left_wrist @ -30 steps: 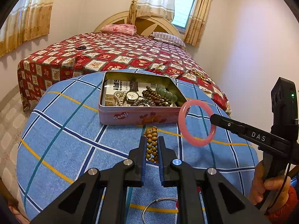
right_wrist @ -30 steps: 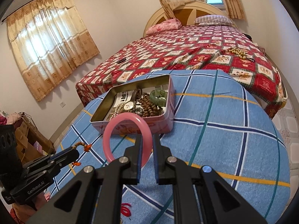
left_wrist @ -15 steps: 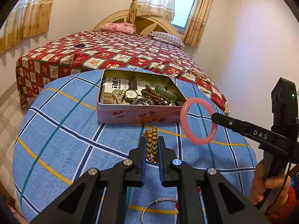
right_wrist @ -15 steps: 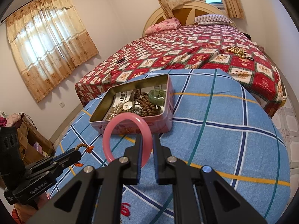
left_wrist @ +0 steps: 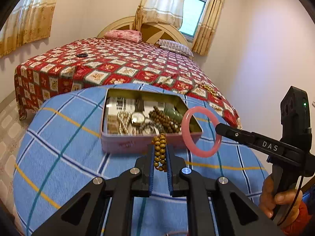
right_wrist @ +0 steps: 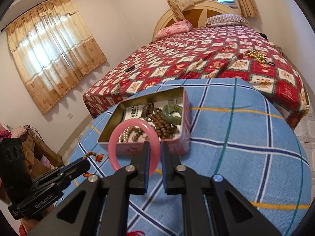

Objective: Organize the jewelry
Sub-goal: 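Carry the amber beads and pink bangle into the pink tin and open both grippers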

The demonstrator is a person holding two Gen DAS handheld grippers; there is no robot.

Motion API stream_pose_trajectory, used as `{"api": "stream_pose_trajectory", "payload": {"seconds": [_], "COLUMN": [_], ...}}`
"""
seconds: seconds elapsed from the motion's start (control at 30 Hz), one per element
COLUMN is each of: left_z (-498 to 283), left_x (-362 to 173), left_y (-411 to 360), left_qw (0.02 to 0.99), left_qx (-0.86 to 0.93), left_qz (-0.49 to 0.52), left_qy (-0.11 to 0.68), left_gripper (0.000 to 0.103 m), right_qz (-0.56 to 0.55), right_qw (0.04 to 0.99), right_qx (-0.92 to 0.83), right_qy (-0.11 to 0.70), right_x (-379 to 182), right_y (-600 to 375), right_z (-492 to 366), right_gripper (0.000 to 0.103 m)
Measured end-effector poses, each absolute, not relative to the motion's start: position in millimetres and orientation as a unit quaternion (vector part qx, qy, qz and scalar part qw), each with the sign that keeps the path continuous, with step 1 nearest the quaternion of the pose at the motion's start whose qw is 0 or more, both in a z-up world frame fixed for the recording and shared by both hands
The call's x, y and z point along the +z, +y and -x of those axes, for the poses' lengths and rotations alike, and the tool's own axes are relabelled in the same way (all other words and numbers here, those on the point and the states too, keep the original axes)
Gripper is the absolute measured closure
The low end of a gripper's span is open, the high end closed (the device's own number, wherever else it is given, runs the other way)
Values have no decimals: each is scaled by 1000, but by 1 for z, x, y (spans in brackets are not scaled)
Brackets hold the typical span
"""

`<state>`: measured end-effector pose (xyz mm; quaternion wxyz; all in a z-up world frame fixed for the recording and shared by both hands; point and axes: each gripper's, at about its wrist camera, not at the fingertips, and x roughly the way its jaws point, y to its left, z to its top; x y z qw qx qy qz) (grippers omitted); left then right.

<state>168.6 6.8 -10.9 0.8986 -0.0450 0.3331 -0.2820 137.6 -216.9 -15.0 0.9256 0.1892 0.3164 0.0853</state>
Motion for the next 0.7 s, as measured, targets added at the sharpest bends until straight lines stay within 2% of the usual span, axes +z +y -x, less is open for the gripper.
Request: {"api": "stream_pose_trajectory", "payload": {"seconds": [0.37,0.7], "left_z": [-236,-284], "left_x": [-3,-38], "left_y": [-15,-34], "left_qw": [910,903], "left_qx": [-270,-233], "left_qz": [45,28], "left_qy": [310,359], "left_gripper": [93,93], "right_qz": [-232,-197], "right_qw": [923,919], "right_qx": [62,43], "right_qy": [300,338], "right_x": [-13,-44], "right_y": [-222,-212], "right_z": [-201,-240], "right_gripper": [90,90]}}
